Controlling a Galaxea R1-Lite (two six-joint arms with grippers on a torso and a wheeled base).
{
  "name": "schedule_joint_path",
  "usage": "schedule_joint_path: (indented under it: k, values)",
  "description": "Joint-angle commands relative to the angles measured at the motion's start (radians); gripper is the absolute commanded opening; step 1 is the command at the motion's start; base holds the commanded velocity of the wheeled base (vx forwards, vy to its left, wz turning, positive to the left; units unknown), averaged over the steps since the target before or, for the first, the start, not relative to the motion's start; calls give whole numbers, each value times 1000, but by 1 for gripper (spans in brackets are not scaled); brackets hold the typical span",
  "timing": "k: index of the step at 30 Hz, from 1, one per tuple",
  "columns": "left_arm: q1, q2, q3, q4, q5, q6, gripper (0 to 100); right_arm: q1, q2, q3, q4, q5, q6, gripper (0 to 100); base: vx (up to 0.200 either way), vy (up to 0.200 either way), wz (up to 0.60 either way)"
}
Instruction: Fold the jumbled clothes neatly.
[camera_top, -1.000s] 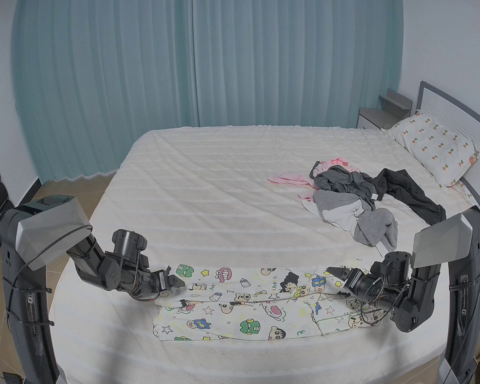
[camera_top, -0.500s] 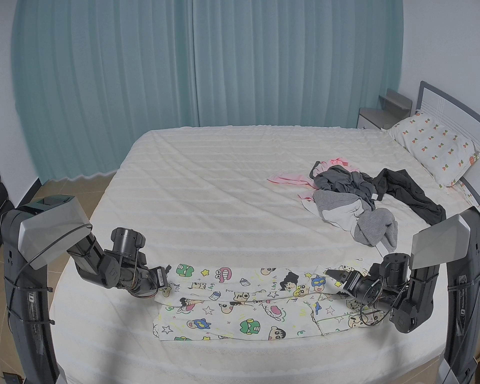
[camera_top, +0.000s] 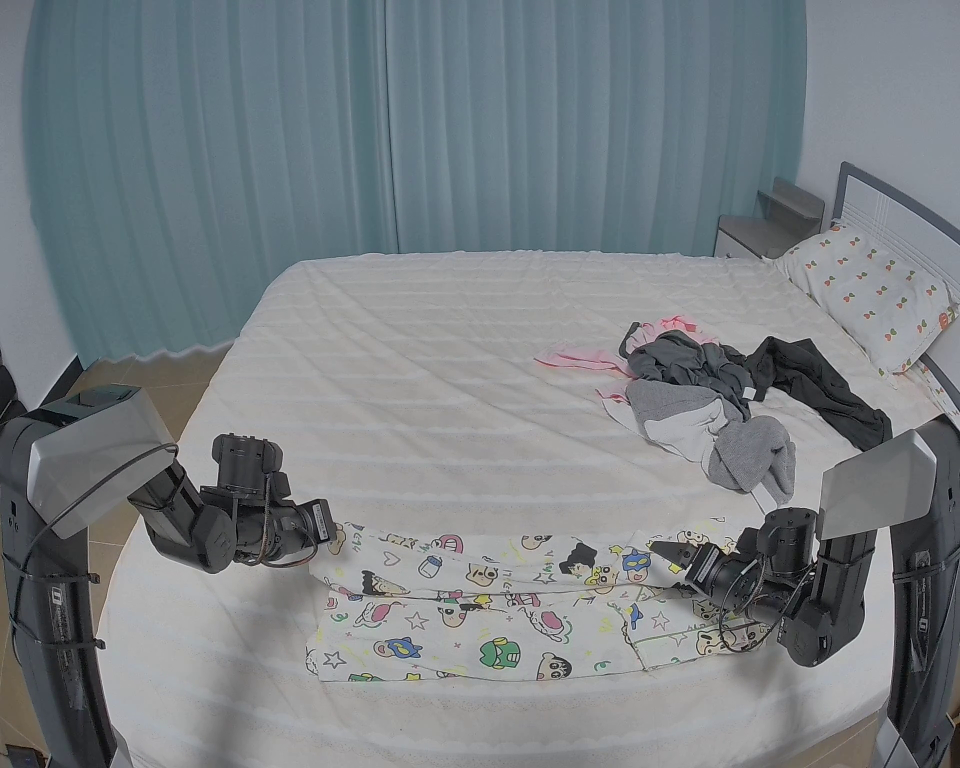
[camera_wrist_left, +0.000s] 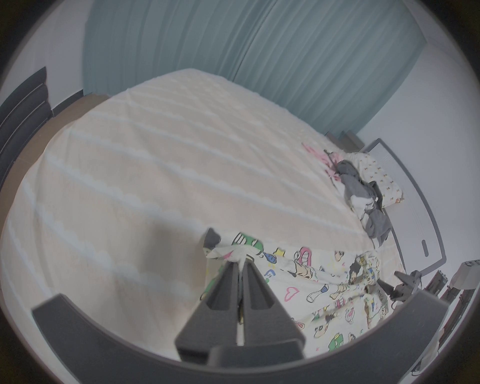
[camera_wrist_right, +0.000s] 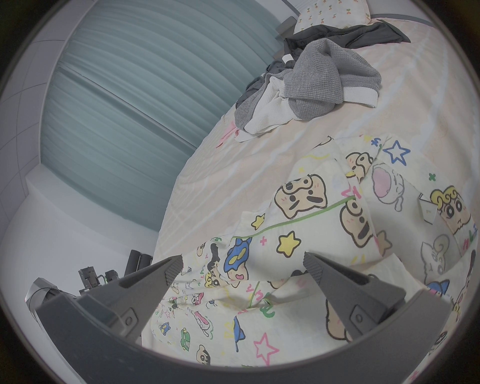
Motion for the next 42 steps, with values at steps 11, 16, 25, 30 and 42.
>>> schedule_joint_path:
  k: [11, 16, 25, 30, 42]
  values:
    - [-1, 0, 8, -274, -7, 0, 0, 1, 45, -22, -12, -1, -20, 100, 0, 0, 0]
    - [-3, 16, 7, -341, -9, 4, 0, 2, 54, -23, -12, -1, -20, 100, 0, 0, 0]
    - [-6, 59, -7, -445, -9, 6, 0, 2, 54, -23, -12, -1, -20, 100, 0, 0, 0]
    - [-7, 94, -18, -508, -9, 4, 0, 2, 54, -23, -12, -1, -20, 100, 0, 0, 0]
    - [3, 111, 116, -671, -4, 6, 0, 2, 54, -22, -12, -1, -20, 100, 0, 0, 0]
